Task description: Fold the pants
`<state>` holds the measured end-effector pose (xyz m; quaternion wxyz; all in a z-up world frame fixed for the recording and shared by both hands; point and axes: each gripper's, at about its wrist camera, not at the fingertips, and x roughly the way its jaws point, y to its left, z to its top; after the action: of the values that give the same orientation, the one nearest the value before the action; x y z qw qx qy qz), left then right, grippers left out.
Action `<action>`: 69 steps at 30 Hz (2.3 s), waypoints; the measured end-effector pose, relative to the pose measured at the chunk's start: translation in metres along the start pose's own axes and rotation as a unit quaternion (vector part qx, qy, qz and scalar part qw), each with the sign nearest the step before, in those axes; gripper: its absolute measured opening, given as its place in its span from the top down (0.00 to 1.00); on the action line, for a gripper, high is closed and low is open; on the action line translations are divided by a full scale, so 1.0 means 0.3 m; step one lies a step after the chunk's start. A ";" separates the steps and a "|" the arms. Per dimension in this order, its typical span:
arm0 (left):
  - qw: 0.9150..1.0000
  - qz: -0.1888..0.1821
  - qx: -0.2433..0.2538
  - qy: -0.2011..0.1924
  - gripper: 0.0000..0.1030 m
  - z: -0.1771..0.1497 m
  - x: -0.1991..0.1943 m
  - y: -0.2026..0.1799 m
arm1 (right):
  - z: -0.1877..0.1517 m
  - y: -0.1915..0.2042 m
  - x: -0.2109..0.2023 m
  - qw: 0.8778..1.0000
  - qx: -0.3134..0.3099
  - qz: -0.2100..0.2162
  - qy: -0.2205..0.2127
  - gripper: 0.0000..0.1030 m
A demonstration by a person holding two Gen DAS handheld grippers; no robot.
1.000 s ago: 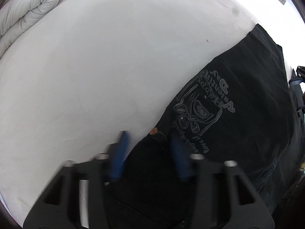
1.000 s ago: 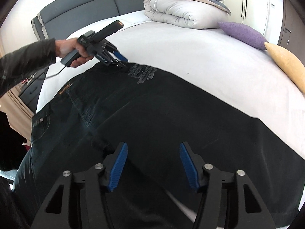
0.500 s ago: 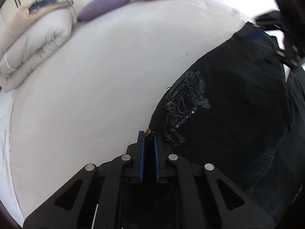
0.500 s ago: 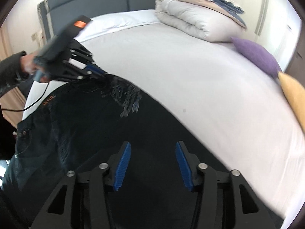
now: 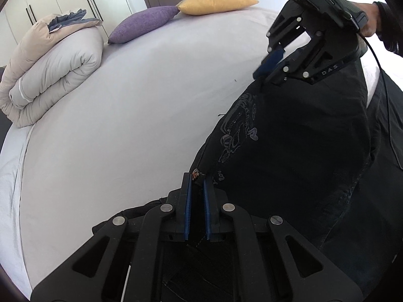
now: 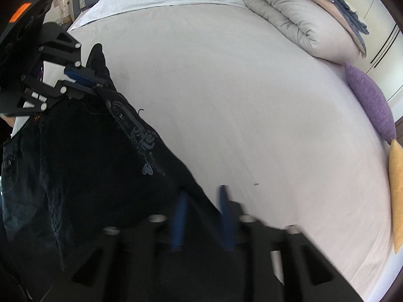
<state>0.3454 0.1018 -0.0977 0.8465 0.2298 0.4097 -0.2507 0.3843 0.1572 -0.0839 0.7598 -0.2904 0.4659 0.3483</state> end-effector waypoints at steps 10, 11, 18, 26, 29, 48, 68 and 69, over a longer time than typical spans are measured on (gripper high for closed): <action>1.000 0.000 -0.025 -0.012 0.93 -0.015 -0.025 0.025 | 0.001 0.056 -0.053 0.995 0.086 0.036 -0.029 0.96; 1.000 0.001 -0.028 -0.013 0.93 -0.018 -0.029 0.024 | 0.001 0.059 -0.051 0.993 0.102 0.043 -0.031 0.96; 0.999 0.002 -0.037 -0.017 0.93 -0.032 -0.082 0.011 | 0.011 0.057 -0.001 0.962 0.246 0.109 -0.049 0.96; 0.999 -0.002 -0.049 -0.018 0.93 -0.072 -0.116 -0.003 | -0.044 0.098 -0.035 0.941 0.294 0.150 -0.067 0.96; 0.999 -0.009 -0.047 -0.022 0.93 -0.086 -0.138 -0.015 | -0.055 0.126 -0.069 0.943 0.288 0.151 -0.069 0.96; 0.998 -0.053 -0.012 0.013 0.93 -0.427 -0.306 -0.306 | -0.268 0.675 -0.262 0.993 0.098 0.062 -0.019 0.96; 0.991 -0.085 0.086 0.050 0.93 -0.691 -0.434 -0.580 | -0.456 1.169 -0.238 0.964 -0.199 -0.173 0.032 0.96; 0.991 -0.085 0.087 0.050 0.93 -0.697 -0.435 -0.587 | -0.458 1.188 -0.234 0.962 -0.204 -0.178 0.034 0.96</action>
<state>0.0462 0.1214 -0.1414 0.7776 0.2790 0.4461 -0.3443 0.0070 0.2438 -0.1161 0.7175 -0.5296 0.3514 0.2851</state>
